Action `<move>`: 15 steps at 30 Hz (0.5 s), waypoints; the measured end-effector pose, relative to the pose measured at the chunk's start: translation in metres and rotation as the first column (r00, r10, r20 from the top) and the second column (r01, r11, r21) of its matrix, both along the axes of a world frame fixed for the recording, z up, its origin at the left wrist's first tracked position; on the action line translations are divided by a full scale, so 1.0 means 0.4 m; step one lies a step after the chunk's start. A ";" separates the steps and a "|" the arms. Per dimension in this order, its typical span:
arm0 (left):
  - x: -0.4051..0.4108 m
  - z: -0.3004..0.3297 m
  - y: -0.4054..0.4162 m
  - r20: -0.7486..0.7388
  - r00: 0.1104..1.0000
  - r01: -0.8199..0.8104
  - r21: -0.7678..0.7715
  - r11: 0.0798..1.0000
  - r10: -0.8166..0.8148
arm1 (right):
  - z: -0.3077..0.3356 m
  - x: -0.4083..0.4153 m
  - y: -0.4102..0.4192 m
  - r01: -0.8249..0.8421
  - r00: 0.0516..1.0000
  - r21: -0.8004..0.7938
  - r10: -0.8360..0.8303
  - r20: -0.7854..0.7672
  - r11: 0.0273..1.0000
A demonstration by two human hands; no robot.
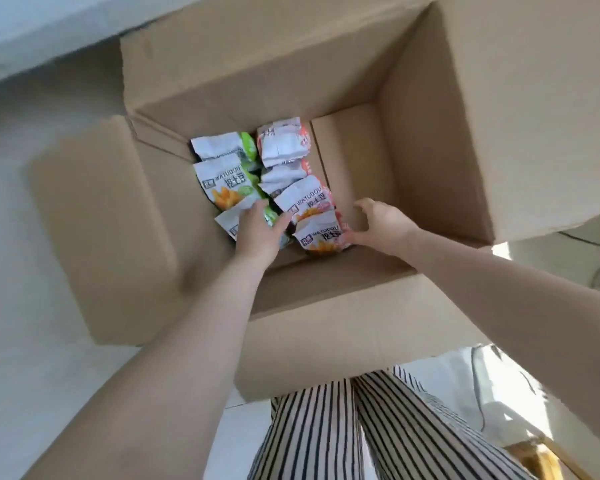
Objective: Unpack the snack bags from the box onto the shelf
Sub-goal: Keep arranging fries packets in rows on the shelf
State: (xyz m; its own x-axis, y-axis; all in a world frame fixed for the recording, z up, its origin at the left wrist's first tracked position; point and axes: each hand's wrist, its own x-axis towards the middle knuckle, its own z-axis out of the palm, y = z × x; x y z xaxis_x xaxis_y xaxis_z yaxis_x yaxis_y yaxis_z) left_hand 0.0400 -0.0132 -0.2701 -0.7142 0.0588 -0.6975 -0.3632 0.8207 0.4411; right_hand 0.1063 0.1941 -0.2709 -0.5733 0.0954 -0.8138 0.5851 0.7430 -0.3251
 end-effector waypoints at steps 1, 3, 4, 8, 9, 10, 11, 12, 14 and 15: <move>0.001 -0.041 0.011 -0.004 1.000 -0.016 0.015 1.000 0.016 | -0.043 -0.003 -0.003 -0.014 1.000 -0.007 0.015 0.026 1.000; 0.002 -0.106 0.032 -0.026 0.997 -0.068 0.058 0.996 0.070 | -0.115 -0.015 -0.008 -0.052 0.996 -0.030 0.054 0.076 0.998; 0.001 -0.132 0.042 -0.037 0.993 -0.110 0.074 0.991 0.113 | -0.143 -0.022 -0.012 -0.071 0.992 -0.045 0.075 0.098 0.996; -0.007 -0.211 0.061 -0.104 0.967 -0.229 0.060 0.972 0.234 | -0.220 -0.047 -0.021 -0.144 0.982 -0.059 0.150 0.117 0.988; -0.008 -0.225 0.061 -0.124 0.959 -0.250 0.058 0.967 0.255 | -0.232 -0.050 -0.022 -0.152 0.983 -0.052 0.156 0.096 0.987; -0.010 -0.237 0.060 -0.136 0.950 -0.272 0.073 0.960 0.280 | -0.239 -0.051 -0.022 -0.154 0.985 -0.047 0.158 0.075 0.987; -0.012 -0.241 0.060 -0.143 0.943 -0.290 0.095 0.952 0.302 | -0.242 -0.052 -0.020 -0.145 0.987 -0.049 0.148 0.061 0.988; -0.013 -0.243 0.059 -0.148 0.938 -0.298 0.110 0.948 0.313 | -0.241 -0.051 -0.018 -0.129 0.990 -0.050 0.132 0.056 0.990; -0.016 -0.232 0.059 -0.160 0.941 -0.285 0.108 0.952 0.299 | -0.232 -0.050 -0.008 -0.106 0.992 -0.042 0.108 0.061 0.994; -0.018 -0.227 0.058 -0.163 0.943 -0.276 0.114 0.954 0.292 | -0.224 -0.051 0.000 -0.104 0.992 -0.035 0.106 0.063 0.994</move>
State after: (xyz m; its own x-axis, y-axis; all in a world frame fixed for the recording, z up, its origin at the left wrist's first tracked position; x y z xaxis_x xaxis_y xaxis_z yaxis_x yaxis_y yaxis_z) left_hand 0.0330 0.0099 -0.3607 -0.8210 -0.1088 -0.5605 -0.4854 0.6500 0.5848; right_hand 0.0859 0.1939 -0.3605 -0.5247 0.0109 -0.8512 0.5250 0.7913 -0.3135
